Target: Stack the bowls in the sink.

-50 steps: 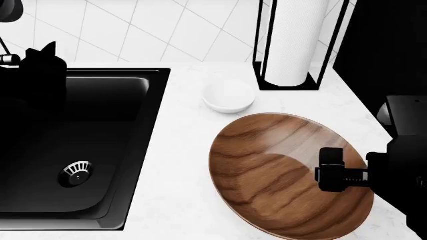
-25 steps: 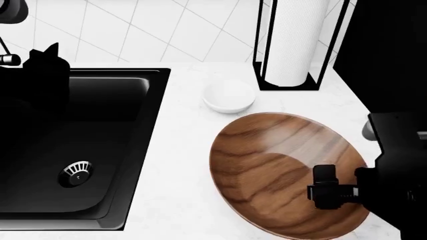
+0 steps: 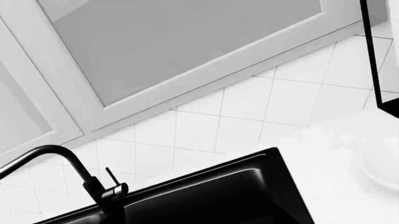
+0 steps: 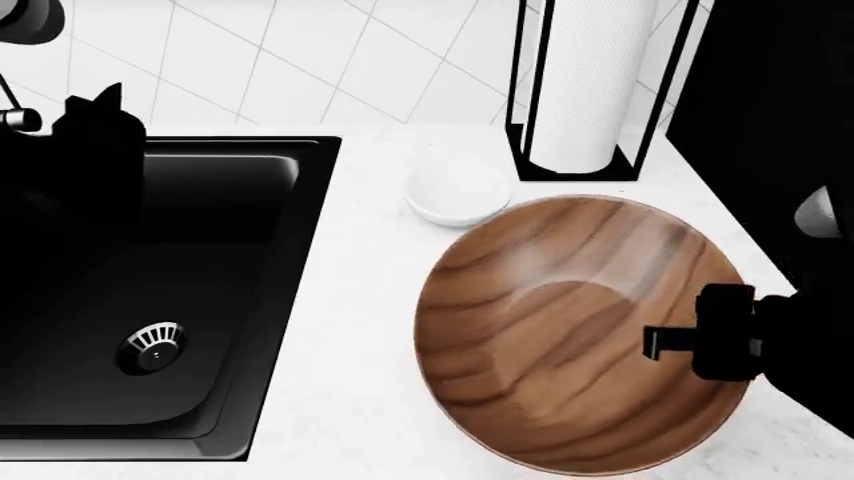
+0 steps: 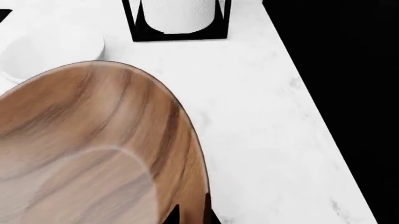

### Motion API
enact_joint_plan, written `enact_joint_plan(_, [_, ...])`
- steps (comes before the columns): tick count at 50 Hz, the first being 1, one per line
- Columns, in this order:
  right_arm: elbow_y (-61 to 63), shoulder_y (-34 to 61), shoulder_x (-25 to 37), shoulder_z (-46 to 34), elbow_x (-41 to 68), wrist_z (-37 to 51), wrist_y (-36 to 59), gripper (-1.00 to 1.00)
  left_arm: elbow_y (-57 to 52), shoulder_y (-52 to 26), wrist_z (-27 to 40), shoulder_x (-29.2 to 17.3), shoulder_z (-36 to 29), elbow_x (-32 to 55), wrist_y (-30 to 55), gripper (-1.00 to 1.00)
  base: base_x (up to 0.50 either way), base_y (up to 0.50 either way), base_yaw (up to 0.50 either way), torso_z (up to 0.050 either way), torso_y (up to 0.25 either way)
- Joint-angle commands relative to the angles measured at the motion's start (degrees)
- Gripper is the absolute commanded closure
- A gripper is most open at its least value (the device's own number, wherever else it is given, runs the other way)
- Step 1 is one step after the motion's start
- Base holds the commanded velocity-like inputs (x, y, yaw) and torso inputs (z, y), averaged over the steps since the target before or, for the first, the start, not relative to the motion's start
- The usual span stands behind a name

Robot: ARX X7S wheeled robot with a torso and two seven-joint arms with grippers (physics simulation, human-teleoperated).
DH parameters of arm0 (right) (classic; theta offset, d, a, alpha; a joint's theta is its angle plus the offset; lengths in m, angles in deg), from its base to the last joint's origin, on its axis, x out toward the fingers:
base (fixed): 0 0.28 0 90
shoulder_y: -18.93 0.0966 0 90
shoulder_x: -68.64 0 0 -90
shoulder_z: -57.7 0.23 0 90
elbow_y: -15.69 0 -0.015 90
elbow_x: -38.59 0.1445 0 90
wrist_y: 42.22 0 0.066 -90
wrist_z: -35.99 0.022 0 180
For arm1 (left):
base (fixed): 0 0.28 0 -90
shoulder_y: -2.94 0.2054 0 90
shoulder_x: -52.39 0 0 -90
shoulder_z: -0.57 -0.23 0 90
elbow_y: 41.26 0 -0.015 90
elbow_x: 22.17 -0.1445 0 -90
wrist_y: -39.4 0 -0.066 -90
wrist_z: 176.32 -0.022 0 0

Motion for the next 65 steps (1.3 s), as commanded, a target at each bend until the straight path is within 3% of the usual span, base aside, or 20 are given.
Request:
enact_joint_plan(1, [1.3, 4.4, 3.1, 4.3, -0.7, -0.1, 0.6, 1.00, 0.5, -0.9, 0.3, 0.7, -0.9, -0.1, -0.4, -1.00, 0.00, 0.00, 0.00, 0.000, 0.000])
enact_joint_plan(15, [1.8, 9.7, 4.8, 9.0, 1.7, -0.2, 2.3, 1.00, 4.1, -2.1, -0.6, 4.7, -1.4, -1.1, -3.5, -1.00, 0.00, 0.00, 0.00, 0.000, 0.000])
enact_joint_plan(31, [2.5, 14.6, 11.0, 14.1, 9.0, -2.4, 5.8, 1.00, 19.7, -4.5, -11.4, 20.0, -1.7, -14.3, -5.8, -1.00, 0.00, 0.00, 0.00, 0.000, 0.000])
enact_joint_plan(36, [1.9, 16.6, 12.8, 16.3, 11.9, -1.6, 8.2, 1.00, 23.2, -3.8, -14.0, 22.8, -2.3, -17.7, -7.0, -1.00, 0.00, 0.00, 0.00, 0.000, 0.000])
enact_joint_plan(54, [0.7, 19.1, 13.7, 20.2, 17.5, 0.9, 12.5, 1.00, 40.6, 0.4, -22.7, 34.8, -4.7, -16.9, -11.3, -1.00, 0.00, 0.00, 0.00, 0.000, 0.000])
enact_joint_plan(60, [0.8, 18.2, 13.7, 19.7, 16.3, 0.0, 11.8, 1.00, 45.1, 2.7, -22.1, 37.4, -3.3, -14.8, -15.8, -1.00, 0.00, 0.00, 0.00, 0.000, 0.000])
enact_joint_plan(65, [1.1, 17.4, 13.7, 19.3, 15.4, -0.7, 10.8, 1.00, 47.6, 3.1, -25.9, 38.9, -3.4, -18.0, -17.8, -1.00, 0.00, 0.00, 0.00, 0.000, 0.000])
